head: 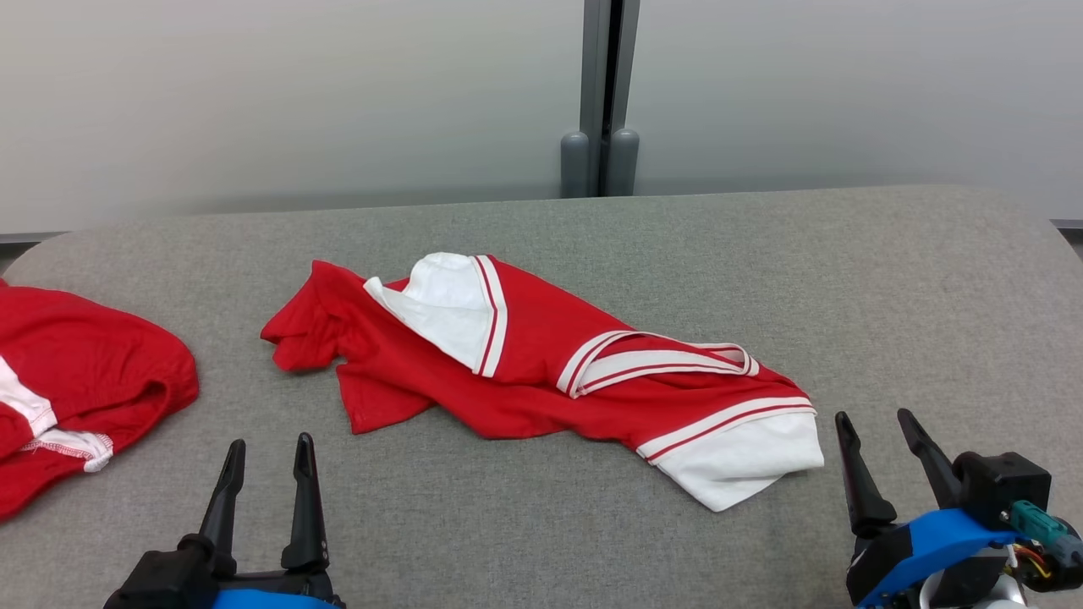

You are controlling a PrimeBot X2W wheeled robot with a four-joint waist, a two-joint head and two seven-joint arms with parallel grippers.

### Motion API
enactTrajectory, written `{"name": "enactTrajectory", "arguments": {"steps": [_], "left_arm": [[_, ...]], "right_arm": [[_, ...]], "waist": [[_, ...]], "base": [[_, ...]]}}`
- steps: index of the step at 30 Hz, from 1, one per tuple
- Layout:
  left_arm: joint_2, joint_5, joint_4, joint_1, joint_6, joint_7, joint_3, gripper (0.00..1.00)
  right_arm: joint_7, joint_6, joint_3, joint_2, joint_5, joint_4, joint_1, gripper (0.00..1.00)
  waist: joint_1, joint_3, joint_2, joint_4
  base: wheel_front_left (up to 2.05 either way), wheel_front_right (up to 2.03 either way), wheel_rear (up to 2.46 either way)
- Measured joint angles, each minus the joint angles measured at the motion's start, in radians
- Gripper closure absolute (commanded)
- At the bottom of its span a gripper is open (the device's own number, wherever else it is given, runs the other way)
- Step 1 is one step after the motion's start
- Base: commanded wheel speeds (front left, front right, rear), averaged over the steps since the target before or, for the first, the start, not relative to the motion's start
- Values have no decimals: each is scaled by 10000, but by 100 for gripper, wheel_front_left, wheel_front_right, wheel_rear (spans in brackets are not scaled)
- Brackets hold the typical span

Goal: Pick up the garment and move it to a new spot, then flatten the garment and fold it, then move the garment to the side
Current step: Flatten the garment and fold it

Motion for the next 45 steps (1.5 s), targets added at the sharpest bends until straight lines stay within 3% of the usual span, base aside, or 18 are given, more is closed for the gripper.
{"name": "enactTrajectory", "arguments": {"steps": [9, 12, 17, 23, 25, 31, 45], "left_arm": [[2, -56, 249, 0, -6, 8, -174, 0], [31, -165, 581, -113, -8, 278, -274, 0], [107, -332, 1756, -1235, -10, 1175, -573, 0], [75, -568, 3651, -2906, 8, 1979, -744, 0], [73, -506, 4163, -3395, 136, 2052, -798, 0], [-4, -311, 5469, -4160, 1062, 1858, -746, 0], [-163, -629, 6961, -5378, 1770, 803, -838, 0]], "right_arm": [[-23, 0, 38, 0, 17, 21, -4, 0], [491, -2, -10, 2, 82, 232, 2, 0], [1501, 0, 96, 0, -109, 660, 24, 0], [1779, 0, 422, 8, -104, 1290, -436, 0], [1741, 0, 460, -4, -105, 1519, -730, 0], [1607, 0, 836, 2, 17, 2265, -1480, 0], [782, 0, 1269, 8, -307, 2499, -2155, 0]], "waist": [[0, -2, 1, -48], [0, 84, 1, -57], [1, 401, 1, -78], [1, 997, 2, -272], [2, 1198, 2, -361], [2, 1718, 3, -604], [1, 2314, 2, -594]], "base": [[0, 0, 0], [0, 0, 0], [0, 0, 0], [0, 0, 0], [0, 0, 0], [0, 0, 0], [0, 0, 0]]}}
